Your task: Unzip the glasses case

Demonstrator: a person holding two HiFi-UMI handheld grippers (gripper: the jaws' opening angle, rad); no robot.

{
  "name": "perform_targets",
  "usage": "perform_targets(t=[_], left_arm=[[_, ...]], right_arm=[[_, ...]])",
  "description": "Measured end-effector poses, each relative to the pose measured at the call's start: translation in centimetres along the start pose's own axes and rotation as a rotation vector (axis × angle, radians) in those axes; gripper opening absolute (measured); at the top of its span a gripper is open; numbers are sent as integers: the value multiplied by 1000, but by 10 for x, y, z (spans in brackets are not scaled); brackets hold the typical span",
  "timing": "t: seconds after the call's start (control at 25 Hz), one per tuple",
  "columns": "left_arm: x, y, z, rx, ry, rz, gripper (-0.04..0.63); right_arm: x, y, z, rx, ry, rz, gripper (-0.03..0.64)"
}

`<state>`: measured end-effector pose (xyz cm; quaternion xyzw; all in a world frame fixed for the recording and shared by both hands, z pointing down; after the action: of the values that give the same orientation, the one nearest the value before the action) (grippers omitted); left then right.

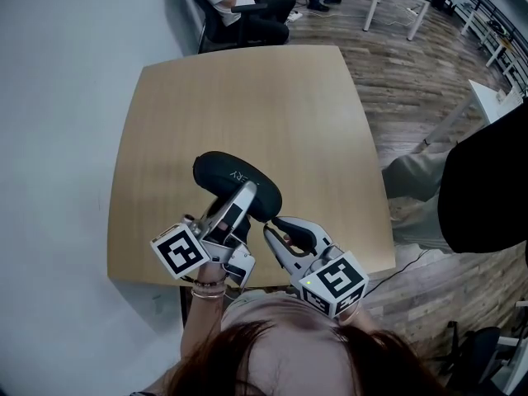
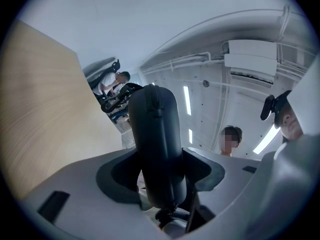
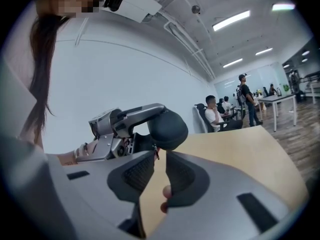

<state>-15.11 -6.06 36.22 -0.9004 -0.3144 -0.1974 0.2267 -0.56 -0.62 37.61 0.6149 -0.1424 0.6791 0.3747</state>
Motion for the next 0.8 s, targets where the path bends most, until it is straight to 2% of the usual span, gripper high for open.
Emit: perform_targets(t=[0.2, 0.32, 0.52, 0.8], left_arm=[[3, -1, 2, 7, -12, 9, 256], [5, -2, 2, 5, -12, 11, 255], [1, -8, 1, -30, 46, -3, 249], [4, -5, 6, -16, 51, -1, 242]], right_arm=[[-1, 2, -5, -6, -5, 4, 76], [1, 0, -4, 12, -24, 20, 34], [1, -3, -5, 17, -46, 21, 20], [3, -7, 1, 29, -61, 28, 17]])
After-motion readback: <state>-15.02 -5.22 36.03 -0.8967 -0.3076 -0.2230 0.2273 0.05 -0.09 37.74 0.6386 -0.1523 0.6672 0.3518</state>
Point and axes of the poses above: the fingertips, and each gripper's own axes: y forward along the fingers, z to its right, x out of its underside, the point moved 7 cm from there along -y, backward along the fingers, and after that the axes turned 11 degrees about x, right-handed, at the moved point
